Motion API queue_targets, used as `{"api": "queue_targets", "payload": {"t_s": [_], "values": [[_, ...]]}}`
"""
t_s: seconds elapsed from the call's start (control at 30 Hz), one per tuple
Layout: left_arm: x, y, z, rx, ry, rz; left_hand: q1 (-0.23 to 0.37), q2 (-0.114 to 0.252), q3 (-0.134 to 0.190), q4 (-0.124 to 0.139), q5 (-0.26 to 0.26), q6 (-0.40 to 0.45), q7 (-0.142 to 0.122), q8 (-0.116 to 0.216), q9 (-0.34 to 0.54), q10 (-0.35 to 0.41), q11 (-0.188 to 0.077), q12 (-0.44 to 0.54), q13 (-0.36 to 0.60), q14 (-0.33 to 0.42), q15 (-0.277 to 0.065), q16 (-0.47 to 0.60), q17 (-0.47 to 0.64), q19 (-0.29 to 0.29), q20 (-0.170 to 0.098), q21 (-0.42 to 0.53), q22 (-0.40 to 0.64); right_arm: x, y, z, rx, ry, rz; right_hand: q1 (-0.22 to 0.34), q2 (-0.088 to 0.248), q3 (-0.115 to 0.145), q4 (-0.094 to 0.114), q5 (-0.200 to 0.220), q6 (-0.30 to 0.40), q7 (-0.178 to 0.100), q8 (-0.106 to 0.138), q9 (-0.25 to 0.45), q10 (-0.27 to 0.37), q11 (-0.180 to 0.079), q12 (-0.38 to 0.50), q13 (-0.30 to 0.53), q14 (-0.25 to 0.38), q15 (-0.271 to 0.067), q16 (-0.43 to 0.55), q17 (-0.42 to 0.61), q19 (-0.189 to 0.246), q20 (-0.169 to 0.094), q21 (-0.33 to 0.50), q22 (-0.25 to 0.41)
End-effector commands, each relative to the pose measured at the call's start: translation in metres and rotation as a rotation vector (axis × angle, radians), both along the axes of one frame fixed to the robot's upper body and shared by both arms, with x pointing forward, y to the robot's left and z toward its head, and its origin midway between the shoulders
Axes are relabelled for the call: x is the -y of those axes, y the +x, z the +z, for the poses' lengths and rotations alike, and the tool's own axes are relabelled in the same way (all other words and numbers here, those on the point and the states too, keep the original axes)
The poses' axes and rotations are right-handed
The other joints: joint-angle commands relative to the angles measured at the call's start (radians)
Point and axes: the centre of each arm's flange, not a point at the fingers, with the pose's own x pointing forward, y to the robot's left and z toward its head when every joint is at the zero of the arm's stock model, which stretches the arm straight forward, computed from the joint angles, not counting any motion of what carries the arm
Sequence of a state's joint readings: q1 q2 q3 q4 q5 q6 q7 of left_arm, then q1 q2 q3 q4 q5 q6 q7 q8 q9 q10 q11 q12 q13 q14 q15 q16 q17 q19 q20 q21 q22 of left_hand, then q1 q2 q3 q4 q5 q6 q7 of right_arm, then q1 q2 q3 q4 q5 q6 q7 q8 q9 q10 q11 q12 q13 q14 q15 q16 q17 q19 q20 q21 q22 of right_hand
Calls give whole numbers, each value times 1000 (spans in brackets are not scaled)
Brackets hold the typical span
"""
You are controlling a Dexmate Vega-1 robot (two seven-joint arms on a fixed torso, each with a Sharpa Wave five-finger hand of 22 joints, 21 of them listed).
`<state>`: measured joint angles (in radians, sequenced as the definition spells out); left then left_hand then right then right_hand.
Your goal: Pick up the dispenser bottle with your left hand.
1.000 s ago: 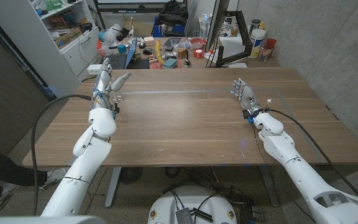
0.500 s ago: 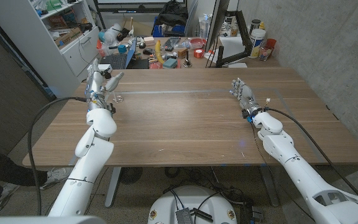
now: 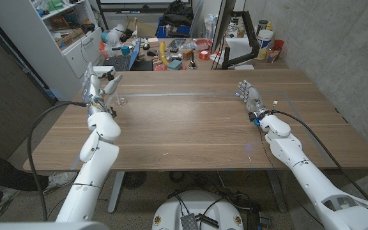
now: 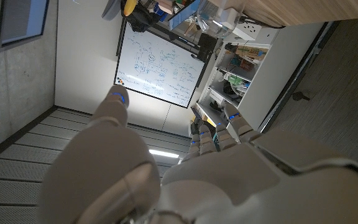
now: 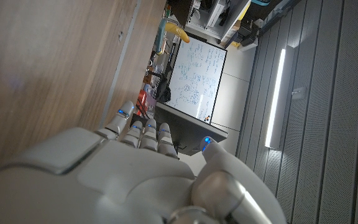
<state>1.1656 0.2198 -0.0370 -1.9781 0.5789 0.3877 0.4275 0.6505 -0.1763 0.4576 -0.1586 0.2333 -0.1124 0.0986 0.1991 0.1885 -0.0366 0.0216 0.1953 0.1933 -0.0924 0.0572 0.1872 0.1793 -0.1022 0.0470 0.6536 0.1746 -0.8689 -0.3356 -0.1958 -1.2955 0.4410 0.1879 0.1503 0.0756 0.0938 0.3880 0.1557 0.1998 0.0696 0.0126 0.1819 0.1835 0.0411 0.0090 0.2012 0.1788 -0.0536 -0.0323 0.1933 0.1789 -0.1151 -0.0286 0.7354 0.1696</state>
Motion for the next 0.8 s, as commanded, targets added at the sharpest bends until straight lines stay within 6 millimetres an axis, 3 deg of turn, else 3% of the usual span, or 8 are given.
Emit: {"api": "queue_targets", "payload": {"t_s": [0.03,0.8], "values": [[-10,3,-3,-49,-32,46,1,-8,-13,0,9,-8,6,-3,6,-9,10,1,4,-13,11,-2,4,-4,9,-10,2,1,-2,0,0,-5,1,-10,78,-4,1,5,12,1,9,2,7,4,8,6,-4,-23,6,5,3,-122,-7,5],[-31,16,-5,-124,-48,115,11,-1,-61,3,24,-61,20,-14,7,-52,16,-3,5,-44,14,-4,5,-11,1,-33,4,1,-2,-1,1,-2,3,-13,77,-8,1,6,14,0,9,2,10,4,9,6,-2,-23,6,5,7,-120,-14,6]]}}
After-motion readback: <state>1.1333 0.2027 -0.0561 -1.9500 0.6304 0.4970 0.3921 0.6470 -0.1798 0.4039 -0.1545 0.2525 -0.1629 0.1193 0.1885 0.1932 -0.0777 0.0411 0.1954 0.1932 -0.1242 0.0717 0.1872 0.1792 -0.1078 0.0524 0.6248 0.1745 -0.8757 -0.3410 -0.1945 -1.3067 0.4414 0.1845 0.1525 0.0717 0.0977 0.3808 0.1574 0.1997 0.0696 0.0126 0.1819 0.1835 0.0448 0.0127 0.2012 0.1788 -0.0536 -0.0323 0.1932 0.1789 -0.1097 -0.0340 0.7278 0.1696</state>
